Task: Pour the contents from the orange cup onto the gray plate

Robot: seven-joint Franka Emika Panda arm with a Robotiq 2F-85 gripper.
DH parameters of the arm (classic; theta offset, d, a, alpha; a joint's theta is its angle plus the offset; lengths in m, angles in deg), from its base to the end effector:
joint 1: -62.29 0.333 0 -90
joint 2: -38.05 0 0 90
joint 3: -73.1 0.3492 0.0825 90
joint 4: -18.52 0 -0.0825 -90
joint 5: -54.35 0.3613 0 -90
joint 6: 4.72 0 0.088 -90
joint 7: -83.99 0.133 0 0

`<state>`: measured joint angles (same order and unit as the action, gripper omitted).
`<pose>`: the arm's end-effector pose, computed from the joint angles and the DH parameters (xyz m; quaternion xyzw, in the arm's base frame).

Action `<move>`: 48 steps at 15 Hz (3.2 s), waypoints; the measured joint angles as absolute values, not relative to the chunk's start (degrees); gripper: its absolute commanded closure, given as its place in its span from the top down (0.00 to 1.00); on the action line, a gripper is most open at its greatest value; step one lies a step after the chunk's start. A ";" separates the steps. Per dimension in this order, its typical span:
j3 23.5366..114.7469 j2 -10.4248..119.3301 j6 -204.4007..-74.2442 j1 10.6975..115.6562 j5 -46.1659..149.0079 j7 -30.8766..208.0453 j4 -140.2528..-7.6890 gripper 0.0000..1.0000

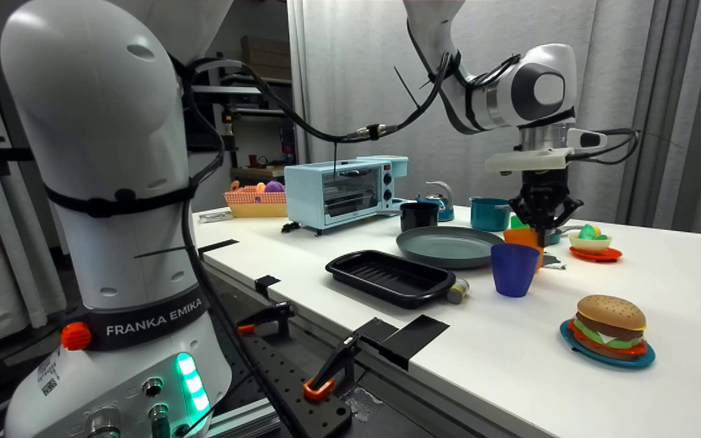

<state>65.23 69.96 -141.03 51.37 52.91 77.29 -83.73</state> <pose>0.6317 -0.2063 0.2667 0.9951 -0.0854 0.0106 0.0484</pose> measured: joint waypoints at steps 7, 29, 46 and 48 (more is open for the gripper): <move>64.50 67.64 -141.28 53.74 46.18 77.38 -84.19 0.00; 63.97 58.89 -149.49 66.12 11.26 91.78 -97.60 0.00; 66.27 57.06 -148.21 67.45 -38.50 122.84 -97.85 0.00; 67.16 56.78 -146.25 67.21 -42.74 126.15 -97.88 0.00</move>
